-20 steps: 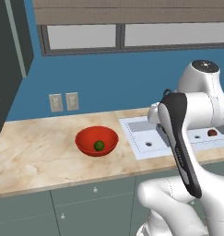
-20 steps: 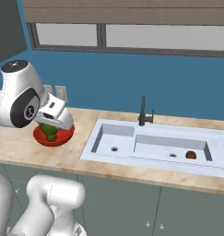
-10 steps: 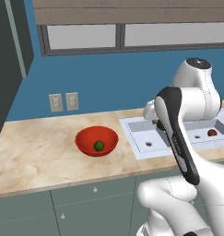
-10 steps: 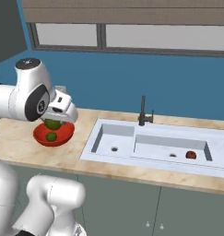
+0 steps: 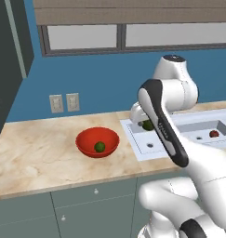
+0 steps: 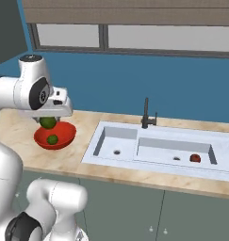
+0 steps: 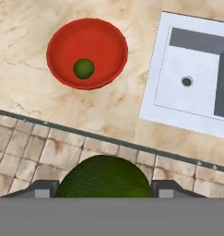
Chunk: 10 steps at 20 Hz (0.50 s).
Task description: Pick the limes from the cabinet and place them in one bowl. Pick the apple from the sink and place it in the other bowl.
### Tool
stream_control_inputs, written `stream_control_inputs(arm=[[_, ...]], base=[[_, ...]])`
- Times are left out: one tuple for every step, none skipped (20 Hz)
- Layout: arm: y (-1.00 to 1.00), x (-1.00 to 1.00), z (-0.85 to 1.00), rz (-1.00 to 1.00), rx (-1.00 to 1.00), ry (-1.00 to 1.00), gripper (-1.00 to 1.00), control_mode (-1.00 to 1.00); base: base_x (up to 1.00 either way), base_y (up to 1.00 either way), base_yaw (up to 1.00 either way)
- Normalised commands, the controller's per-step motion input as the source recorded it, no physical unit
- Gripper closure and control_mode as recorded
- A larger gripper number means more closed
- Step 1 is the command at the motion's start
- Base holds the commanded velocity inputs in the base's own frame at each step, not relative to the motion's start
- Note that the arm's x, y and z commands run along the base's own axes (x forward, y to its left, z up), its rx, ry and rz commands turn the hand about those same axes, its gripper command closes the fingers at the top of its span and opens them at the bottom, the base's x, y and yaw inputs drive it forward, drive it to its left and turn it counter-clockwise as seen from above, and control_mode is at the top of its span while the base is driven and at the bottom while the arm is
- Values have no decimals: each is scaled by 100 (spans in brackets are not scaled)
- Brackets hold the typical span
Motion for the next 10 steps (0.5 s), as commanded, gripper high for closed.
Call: stream_control_inputs(arm=[[39,68,-39,20,-1,12,100,-100],[38,69,-43,16,0,14,100,-100],[47,64,-43,15,-1,13,100,-100],[40,69,-38,16,0,8,100,-100],[41,69,-26,17,0,4,100,-100],[39,70,-24,17,0,8,100,-100],[42,59,-13,18,0,9,100,-100],[37,54,-11,17,0,7,100,-100],[38,52,-11,15,0,7,100,-100],[38,51,-10,13,0,6,100,-100]], base=[[0,0,0],[0,0,0],[0,0,0],[0,0,0],[0,0,0],[0,0,0],[0,0,0],[0,0,0],[0,0,0],[0,0,0]])
